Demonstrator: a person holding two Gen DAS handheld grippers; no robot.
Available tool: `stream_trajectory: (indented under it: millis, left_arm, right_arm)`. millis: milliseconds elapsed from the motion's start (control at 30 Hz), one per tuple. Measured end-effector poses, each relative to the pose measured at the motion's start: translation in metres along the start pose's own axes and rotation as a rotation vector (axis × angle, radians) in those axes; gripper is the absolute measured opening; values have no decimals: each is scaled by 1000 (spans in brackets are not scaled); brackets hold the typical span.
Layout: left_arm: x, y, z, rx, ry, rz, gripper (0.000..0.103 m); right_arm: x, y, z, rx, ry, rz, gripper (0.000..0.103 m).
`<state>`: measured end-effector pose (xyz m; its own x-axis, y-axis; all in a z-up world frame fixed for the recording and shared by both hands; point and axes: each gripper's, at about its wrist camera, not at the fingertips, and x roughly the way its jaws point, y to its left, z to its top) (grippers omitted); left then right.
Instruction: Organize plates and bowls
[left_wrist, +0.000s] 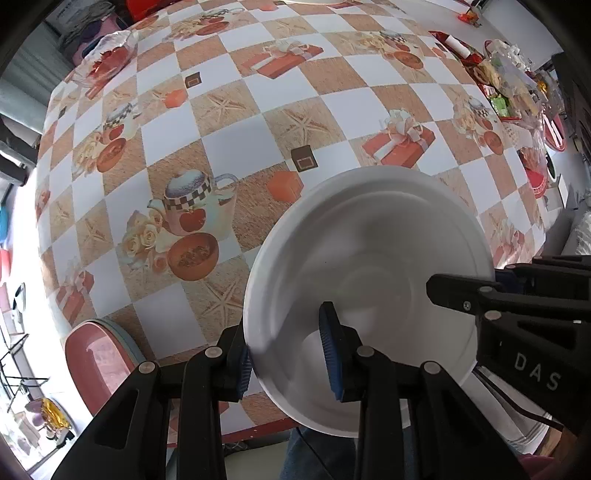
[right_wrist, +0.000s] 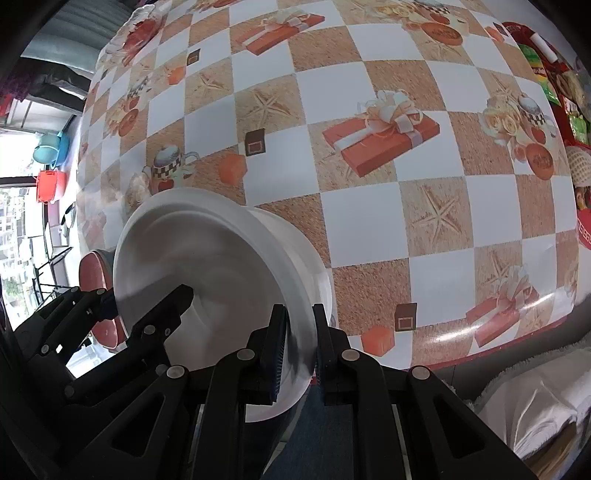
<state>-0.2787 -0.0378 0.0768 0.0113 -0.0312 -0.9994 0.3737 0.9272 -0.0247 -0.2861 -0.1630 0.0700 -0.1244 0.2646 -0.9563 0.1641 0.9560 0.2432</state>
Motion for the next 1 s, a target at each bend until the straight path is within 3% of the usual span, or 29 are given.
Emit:
stream_trajectory:
  millis: [367,533,667,700,733,800,1000]
  left_arm:
    - [10,-2,-1,13,7,-2,38]
    - [4,5,-2,20,-17,28,58]
    - [-5,13,-3,24,-51,49,68]
    - [-8,16,-3,21,-56,43,70]
    - [-10,17,-4,17,-57,38,73]
    - [-13,21,-6,13,-55,32,79]
    - [-13,29,-17,1,-30,28,80]
  right_arm:
    - [13,-6,-2,17,11,11,16]
    - [12,-9,0,17,14,6,16]
    - [8,-13,1,31,8,6,16]
    - [6,-14,2,35,6,7,23]
    - [4,-15,2,38,1,9,50]
    - [-2,-16,1,42,-17,23,84]
    - [-10,-12,-1,29,-25,16,84]
